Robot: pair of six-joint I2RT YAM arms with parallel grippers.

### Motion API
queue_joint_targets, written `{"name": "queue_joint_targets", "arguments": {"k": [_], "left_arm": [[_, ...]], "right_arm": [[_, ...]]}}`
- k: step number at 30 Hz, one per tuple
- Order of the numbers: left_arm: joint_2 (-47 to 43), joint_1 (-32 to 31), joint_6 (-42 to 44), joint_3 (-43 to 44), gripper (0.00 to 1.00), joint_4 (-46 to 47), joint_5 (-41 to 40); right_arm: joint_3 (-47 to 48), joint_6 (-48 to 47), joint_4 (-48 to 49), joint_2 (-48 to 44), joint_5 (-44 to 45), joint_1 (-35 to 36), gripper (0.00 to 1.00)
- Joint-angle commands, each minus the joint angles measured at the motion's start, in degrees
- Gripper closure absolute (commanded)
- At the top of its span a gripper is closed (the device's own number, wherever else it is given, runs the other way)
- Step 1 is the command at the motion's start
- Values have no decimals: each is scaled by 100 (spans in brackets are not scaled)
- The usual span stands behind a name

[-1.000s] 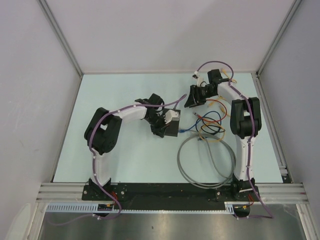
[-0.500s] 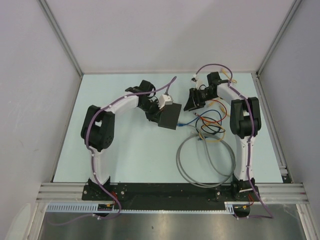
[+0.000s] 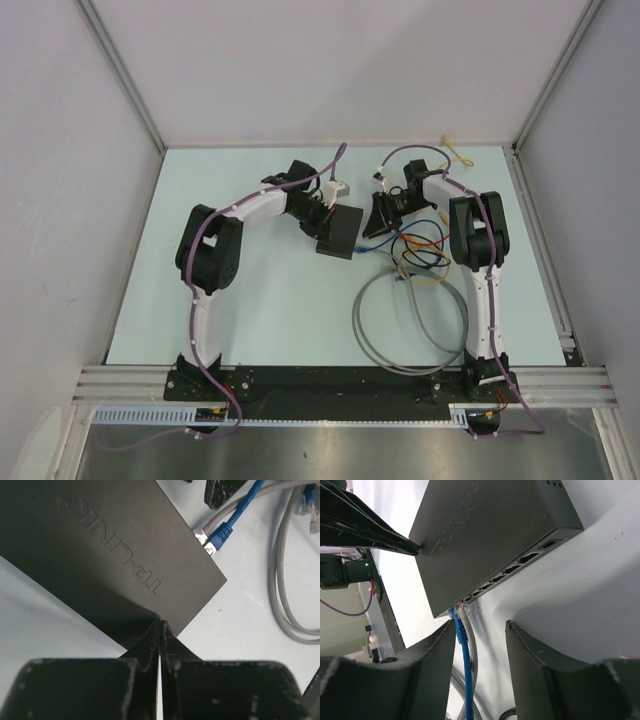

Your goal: Pull the plug from the switch port

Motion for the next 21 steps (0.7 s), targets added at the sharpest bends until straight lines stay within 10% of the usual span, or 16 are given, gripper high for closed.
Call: {"name": "queue_joint_targets", "arguments": {"k": [1,21], "left_arm": [[176,-138,-293,-153,100,147,-813],[158,-138,-319,-471,100,279,-954]], "right_arm": [[162,-248,-136,204,28,29,52],[285,-502,-426,538,-104,275,61]]}}
